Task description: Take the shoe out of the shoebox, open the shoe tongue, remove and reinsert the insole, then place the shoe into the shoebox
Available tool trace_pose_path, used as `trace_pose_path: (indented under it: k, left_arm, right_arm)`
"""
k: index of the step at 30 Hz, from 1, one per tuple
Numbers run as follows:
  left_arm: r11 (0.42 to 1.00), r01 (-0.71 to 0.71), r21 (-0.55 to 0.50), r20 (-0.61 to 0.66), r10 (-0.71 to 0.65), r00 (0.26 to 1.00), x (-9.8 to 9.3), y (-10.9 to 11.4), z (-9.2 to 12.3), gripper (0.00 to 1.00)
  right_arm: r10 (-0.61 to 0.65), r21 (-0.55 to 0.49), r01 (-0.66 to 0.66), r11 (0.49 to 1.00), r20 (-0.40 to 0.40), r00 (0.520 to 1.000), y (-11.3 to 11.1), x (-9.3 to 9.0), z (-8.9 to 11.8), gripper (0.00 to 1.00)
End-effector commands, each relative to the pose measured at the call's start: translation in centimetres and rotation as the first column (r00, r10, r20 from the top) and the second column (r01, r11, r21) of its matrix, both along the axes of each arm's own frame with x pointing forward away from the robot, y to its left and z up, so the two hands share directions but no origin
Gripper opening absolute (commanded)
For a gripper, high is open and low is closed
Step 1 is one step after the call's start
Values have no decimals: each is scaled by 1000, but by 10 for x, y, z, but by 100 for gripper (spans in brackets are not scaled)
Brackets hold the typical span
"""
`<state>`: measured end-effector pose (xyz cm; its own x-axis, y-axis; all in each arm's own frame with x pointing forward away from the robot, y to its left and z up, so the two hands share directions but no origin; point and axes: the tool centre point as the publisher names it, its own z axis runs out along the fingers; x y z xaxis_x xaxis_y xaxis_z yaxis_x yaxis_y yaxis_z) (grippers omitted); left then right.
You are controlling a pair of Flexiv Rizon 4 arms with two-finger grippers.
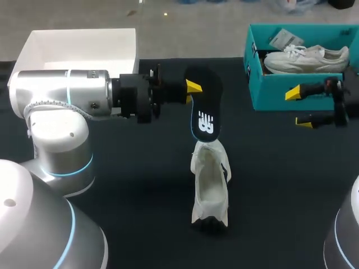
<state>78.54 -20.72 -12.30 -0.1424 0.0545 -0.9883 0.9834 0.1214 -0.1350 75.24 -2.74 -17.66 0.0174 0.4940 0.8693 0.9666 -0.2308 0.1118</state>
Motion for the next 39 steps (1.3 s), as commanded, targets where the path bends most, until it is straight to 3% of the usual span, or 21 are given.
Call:
trace_pose_path:
  k: [1, 5, 12, 32, 39]
  left_arm:
    - [1000, 0, 3, 1, 0, 1000, 0, 0, 0, 0]
    - [1000, 0, 3, 1, 0, 1000, 0, 0, 0, 0]
    - [1000, 0, 3, 1, 0, 1000, 0, 0, 0, 0]
    - [1000, 0, 3, 1, 0, 1000, 0, 0, 0, 0]
    - [985, 134, -106, -335, -163, 928, -55, -8, -10, 0]
  right_arm:
    - [66, -8, -66, 998, 1, 998, -43, -34, 30, 100]
    - [132, -22, -131, 991, 16, 991, -51, -43, 33, 100]
    - [142, -67, -140, 988, 20, 990, -54, -49, 37, 100]
    - [163, -85, -161, 983, 18, 986, -50, -50, 38, 100]
    - [163, -85, -161, 983, 18, 986, -50, -50, 38, 100]
